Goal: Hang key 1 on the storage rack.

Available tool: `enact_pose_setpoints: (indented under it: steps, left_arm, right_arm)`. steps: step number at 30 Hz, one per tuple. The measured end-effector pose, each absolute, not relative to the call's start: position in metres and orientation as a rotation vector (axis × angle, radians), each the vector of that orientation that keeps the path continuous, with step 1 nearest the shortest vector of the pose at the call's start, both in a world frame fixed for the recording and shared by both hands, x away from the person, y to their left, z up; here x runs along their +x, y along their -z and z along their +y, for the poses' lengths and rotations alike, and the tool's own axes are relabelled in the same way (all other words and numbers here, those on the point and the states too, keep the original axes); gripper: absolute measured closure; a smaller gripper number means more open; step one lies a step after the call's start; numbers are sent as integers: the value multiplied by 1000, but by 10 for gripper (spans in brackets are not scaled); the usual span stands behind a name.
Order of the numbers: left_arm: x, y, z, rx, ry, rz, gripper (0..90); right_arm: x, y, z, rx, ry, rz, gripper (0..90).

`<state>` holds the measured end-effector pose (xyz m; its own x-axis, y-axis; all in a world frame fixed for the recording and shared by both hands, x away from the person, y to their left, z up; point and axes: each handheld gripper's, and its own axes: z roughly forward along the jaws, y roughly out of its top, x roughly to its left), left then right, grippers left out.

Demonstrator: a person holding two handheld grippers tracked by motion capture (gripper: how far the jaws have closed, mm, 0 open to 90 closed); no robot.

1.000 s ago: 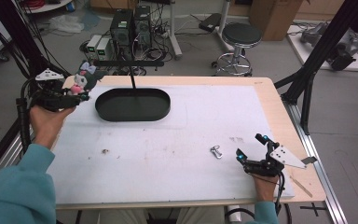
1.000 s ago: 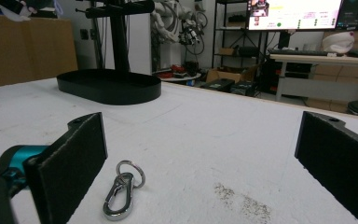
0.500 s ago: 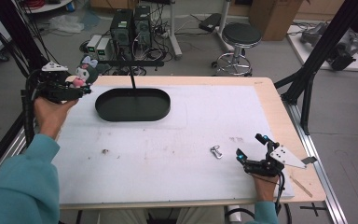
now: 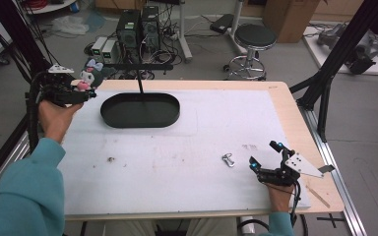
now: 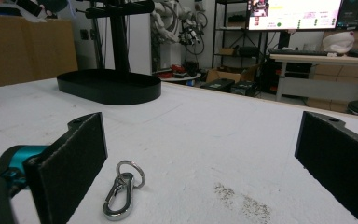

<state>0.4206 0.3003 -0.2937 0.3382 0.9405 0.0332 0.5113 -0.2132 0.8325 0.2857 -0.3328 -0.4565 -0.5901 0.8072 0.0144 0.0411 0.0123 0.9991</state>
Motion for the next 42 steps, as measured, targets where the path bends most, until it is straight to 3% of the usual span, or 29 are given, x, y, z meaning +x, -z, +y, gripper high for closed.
enact_pose_setpoints:
  steps: [18,42]
  left_arm:
    - [431,283,296,1850,-740,1269,523]
    - [448,298,301,1811,-772,1349,522]
  right_arm:
    - [286,457,-333,875,-1636,1693,14]
    - [286,456,-333,874,-1636,1692,14]
